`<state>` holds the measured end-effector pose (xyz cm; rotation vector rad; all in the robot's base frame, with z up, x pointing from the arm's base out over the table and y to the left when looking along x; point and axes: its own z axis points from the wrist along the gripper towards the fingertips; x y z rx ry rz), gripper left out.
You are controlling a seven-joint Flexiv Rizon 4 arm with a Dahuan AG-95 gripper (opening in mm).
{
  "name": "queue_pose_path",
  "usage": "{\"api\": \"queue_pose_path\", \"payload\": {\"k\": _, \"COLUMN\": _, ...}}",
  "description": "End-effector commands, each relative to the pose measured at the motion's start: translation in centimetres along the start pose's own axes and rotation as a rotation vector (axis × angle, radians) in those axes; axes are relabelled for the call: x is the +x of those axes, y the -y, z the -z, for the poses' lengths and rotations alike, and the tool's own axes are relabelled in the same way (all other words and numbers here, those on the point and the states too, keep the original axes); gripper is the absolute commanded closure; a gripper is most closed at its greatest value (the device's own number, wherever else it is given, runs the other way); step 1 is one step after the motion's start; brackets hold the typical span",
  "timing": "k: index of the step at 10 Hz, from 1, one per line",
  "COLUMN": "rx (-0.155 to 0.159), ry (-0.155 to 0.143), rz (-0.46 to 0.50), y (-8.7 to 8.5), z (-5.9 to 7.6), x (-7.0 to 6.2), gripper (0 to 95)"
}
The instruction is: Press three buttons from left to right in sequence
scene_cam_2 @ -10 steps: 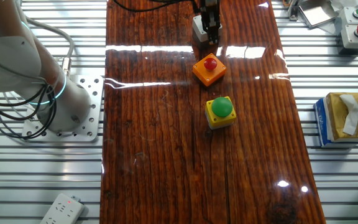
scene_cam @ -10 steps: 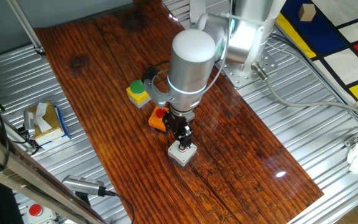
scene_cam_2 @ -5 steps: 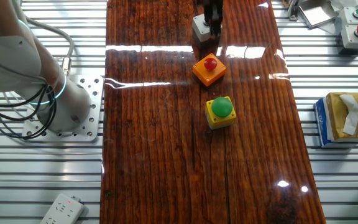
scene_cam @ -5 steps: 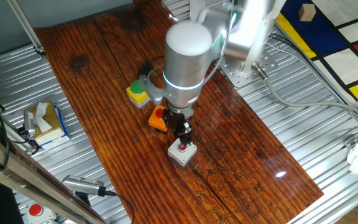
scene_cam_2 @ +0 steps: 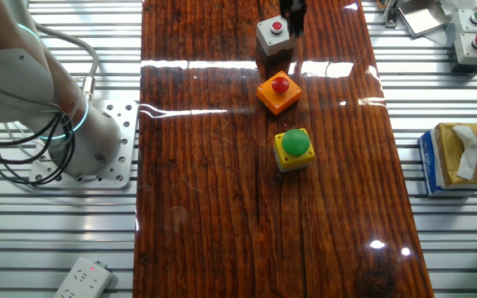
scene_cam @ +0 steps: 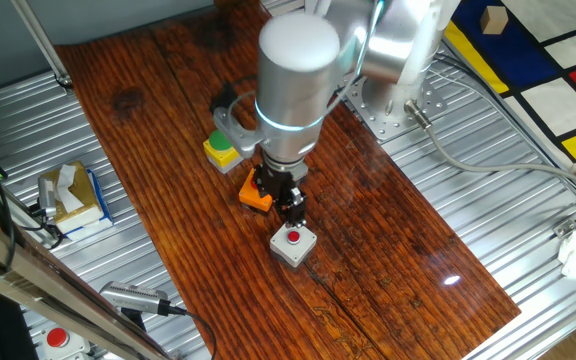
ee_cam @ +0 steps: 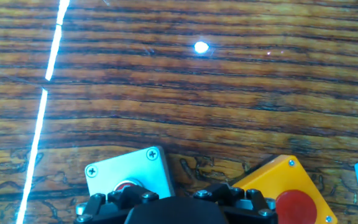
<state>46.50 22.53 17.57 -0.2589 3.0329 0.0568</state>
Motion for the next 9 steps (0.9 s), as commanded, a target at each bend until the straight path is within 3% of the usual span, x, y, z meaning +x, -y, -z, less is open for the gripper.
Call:
{"api": "queue_pose_path", "payload": {"k": 1, "rx": 0.014, "ry": -0.004, "rz": -0.029, "y": -0.41, "z": 0.84, "x": -0.13, "gripper": 19.0}}
{"api": "queue_pose_path", "payload": {"k": 2, "rx": 0.012, "ry": -0.002, "rz": -0.031, "y": -0.59, "z": 1.16, "x": -0.29, "gripper": 38.0}}
{"api": "queue_pose_path", "payload": {"k": 3, "rx": 0.013, "ry": -0.003, "rz": -0.034, "y": -0.76, "z": 1.41, "x": -0.51, "gripper": 38.0}}
{"api": "queue_pose_path", "payload": {"k": 4, "rx": 0.02, "ry": -0.008, "rz": -0.032, "y": -0.92, "z": 1.61, "x": -0.81, "gripper": 57.0}}
{"api": "queue_pose_path", "payload": {"k": 9, "rx": 0.025, "ry": -0.006, "rz": -0.024, "y": -1.06, "z": 1.84, "x": -0.93, "gripper": 57.0}}
